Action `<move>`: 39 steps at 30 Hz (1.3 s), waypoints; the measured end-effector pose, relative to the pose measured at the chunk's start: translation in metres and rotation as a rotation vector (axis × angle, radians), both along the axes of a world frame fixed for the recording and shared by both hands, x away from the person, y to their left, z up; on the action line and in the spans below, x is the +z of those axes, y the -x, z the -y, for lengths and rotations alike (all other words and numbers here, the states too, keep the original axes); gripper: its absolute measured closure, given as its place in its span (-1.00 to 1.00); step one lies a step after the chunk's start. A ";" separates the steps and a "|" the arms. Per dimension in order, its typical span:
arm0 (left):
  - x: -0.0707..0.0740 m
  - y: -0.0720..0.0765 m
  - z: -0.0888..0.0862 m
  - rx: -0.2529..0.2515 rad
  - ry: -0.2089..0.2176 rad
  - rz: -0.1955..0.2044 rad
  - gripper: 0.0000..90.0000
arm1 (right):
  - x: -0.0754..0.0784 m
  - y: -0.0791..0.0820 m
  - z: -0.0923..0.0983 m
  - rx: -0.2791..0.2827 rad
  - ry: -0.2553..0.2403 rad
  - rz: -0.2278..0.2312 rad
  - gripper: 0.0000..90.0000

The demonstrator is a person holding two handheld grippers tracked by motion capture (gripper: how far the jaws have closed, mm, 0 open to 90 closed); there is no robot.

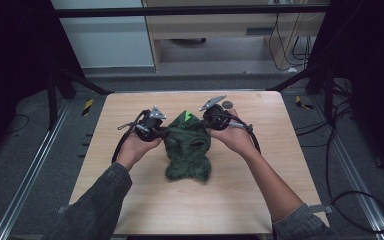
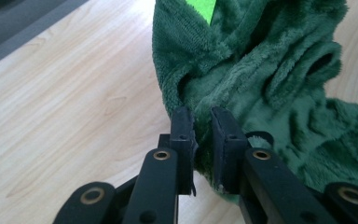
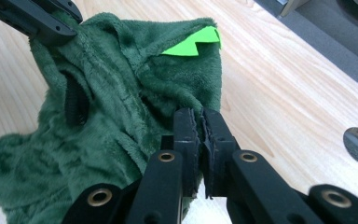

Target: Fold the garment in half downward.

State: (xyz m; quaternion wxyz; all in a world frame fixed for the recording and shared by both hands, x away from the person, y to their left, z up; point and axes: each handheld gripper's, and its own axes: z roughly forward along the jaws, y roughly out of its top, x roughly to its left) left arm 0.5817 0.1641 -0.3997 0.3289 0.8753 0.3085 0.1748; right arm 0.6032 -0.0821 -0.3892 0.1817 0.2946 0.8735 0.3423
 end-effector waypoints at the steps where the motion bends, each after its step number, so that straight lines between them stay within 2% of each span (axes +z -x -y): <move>1: -0.001 0.002 0.000 -0.004 -0.004 -0.001 0.78 | -0.001 0.002 0.001 0.001 0.002 0.000 0.90; 8: -0.009 0.016 0.001 -0.029 -0.016 0.008 0.78 | -0.012 0.017 0.005 0.017 -0.007 0.013 0.90; 24: -0.024 0.030 -0.003 -0.036 -0.012 -0.009 0.77 | -0.022 0.042 0.005 0.048 -0.011 0.029 0.88; 30: -0.030 0.036 -0.003 -0.049 -0.023 -0.018 0.76 | -0.028 0.050 0.004 0.059 -0.016 0.030 0.88; 39: -0.037 0.044 -0.004 -0.052 -0.013 -0.020 0.75 | -0.034 0.060 0.003 0.073 -0.018 0.034 0.86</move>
